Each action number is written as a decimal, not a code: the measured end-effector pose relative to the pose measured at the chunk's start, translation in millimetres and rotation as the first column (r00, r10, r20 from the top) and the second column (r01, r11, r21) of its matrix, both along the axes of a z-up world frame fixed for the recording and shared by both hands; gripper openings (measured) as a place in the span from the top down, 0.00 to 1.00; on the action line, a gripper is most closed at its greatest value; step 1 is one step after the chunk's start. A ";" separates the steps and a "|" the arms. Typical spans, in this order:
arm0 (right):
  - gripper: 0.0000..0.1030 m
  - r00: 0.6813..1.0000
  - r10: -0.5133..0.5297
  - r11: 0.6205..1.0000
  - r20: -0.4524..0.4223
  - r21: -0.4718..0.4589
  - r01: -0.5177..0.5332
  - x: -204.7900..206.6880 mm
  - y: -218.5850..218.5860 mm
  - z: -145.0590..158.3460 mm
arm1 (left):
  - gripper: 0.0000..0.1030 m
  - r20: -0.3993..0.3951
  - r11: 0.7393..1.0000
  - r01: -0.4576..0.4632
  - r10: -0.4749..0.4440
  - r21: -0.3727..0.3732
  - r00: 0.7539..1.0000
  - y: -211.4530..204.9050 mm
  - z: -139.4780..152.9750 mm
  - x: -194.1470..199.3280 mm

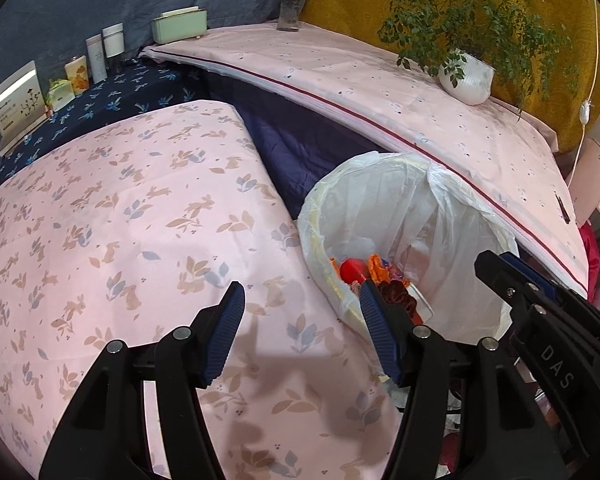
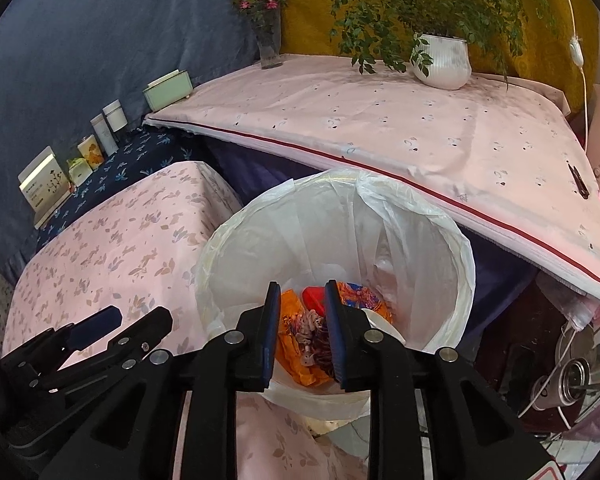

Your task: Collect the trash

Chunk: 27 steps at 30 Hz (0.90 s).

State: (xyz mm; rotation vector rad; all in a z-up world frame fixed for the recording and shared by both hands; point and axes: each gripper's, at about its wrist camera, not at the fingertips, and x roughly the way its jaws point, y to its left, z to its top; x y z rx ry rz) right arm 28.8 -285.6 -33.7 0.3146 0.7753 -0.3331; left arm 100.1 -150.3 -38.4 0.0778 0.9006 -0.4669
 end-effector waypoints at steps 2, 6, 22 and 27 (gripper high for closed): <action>0.73 1.000 0.003 1.000 -0.004 -0.003 -0.003 -1.6 2.0 -0.7 | 0.43 -0.005 1.000 -0.008 0.008 0.000 1.000 4.5 -1.2 -1.9; 0.62 1.000 0.002 1.000 -0.007 -0.015 -0.002 -7.6 6.0 -1.9 | 0.39 0.003 1.000 -0.029 0.029 0.006 1.000 12.9 -2.0 -6.7; 0.26 0.999 -0.005 0.990 -0.035 -0.141 0.000 -34.3 29.3 2.3 | 0.21 0.070 0.988 -0.122 0.116 0.093 0.991 37.3 -0.8 -32.2; 0.19 0.998 -0.009 0.991 -0.060 -0.132 0.001 -40.4 32.0 1.6 | 0.16 0.065 0.985 -0.145 0.139 0.096 0.988 45.2 -1.4 -37.4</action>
